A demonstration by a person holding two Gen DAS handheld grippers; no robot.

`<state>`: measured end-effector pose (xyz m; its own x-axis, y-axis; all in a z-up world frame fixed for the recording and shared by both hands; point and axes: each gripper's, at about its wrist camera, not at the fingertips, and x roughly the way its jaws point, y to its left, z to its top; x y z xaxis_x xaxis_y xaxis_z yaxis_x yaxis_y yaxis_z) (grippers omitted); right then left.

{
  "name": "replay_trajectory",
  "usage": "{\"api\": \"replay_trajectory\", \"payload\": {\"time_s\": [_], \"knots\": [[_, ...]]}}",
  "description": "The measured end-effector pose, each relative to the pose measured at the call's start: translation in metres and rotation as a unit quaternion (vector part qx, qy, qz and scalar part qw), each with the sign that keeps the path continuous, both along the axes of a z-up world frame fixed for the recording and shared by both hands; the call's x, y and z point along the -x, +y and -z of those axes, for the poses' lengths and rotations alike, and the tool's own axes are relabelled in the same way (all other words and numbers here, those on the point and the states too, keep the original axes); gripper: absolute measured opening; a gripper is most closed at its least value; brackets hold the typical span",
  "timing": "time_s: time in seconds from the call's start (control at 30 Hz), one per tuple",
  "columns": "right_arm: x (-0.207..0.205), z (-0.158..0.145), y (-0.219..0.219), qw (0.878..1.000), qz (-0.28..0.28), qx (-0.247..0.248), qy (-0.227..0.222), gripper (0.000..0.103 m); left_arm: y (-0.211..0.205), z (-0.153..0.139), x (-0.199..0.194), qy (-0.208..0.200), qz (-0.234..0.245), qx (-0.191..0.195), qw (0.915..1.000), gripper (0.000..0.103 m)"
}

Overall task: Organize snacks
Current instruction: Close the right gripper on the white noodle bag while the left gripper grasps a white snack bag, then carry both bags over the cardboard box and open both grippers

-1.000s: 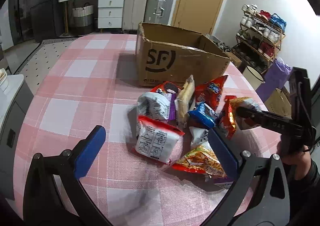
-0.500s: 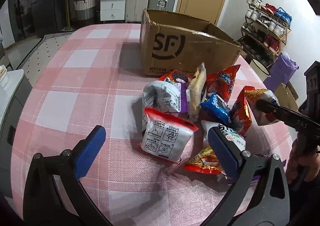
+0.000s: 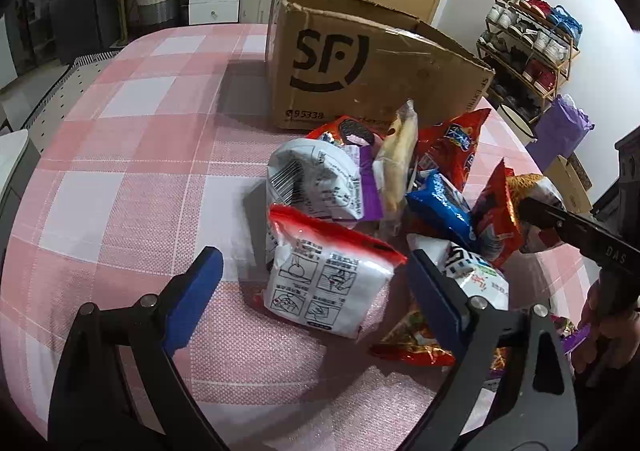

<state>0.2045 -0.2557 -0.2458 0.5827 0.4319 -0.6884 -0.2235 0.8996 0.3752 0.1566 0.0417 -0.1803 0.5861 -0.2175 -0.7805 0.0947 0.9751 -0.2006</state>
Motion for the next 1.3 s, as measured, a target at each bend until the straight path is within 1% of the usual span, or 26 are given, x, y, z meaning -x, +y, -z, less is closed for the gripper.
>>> {"api": "replay_trajectory", "payload": {"time_s": [0.07, 0.1, 0.13, 0.17, 0.2, 0.27, 0.43, 0.6, 0.8, 1.03, 1.17, 1.3], "knots": [[0.001, 0.001, 0.001, 1.0, -0.001, 0.0, 0.0, 0.048, 0.002, 0.003, -0.004, 0.005, 0.004, 0.01, 0.9999, 0.076], [0.001, 0.001, 0.0, 1.0, -0.001, -0.001, 0.0, 0.048, 0.004, 0.005, -0.006, 0.008, 0.005, 0.015, 0.9998, 0.073], [0.001, 0.001, 0.0, 1.0, 0.0, -0.001, 0.001, 0.048, 0.005, 0.007, -0.008, 0.012, 0.005, 0.02, 0.9997, 0.064], [0.001, 0.001, 0.0, 1.0, 0.0, -0.001, 0.002, 0.048, 0.005, 0.008, -0.009, 0.015, 0.008, 0.023, 0.9996, 0.051], [0.001, 0.001, 0.001, 1.0, -0.001, -0.001, 0.003, 0.048, 0.006, 0.01, -0.01, 0.016, 0.01, 0.02, 0.9996, 0.046], [0.001, 0.001, 0.001, 1.0, -0.001, 0.001, 0.003, 0.048, 0.007, 0.01, -0.01, 0.011, 0.014, 0.017, 0.9997, 0.04], [0.003, -0.001, 0.0, 1.0, 0.001, -0.002, 0.003, 0.048, 0.011, 0.013, -0.01, 0.012, 0.029, 0.036, 0.9989, 0.039], [0.012, -0.008, 0.001, 1.0, 0.002, -0.003, -0.005, 0.048, 0.015, 0.011, -0.006, 0.007, 0.024, 0.036, 0.999, 0.039], [0.028, -0.024, 0.0, 1.0, 0.006, -0.004, -0.021, 0.048, 0.018, -0.003, 0.007, -0.008, 0.013, 0.032, 0.9994, 0.039], [0.045, -0.05, 0.003, 0.999, 0.001, -0.005, -0.046, 0.048, 0.019, -0.034, 0.016, -0.036, 0.011, 0.03, 0.9988, 0.04], [0.054, -0.07, 0.008, 0.998, -0.008, -0.005, -0.066, 0.048, 0.01, -0.06, 0.021, -0.061, 0.02, 0.022, 0.9977, 0.04], [0.059, -0.094, 0.012, 0.996, -0.018, -0.008, -0.087, 0.048, 0.007, -0.084, 0.019, -0.072, 0.025, 0.023, 0.9968, 0.04]]}}
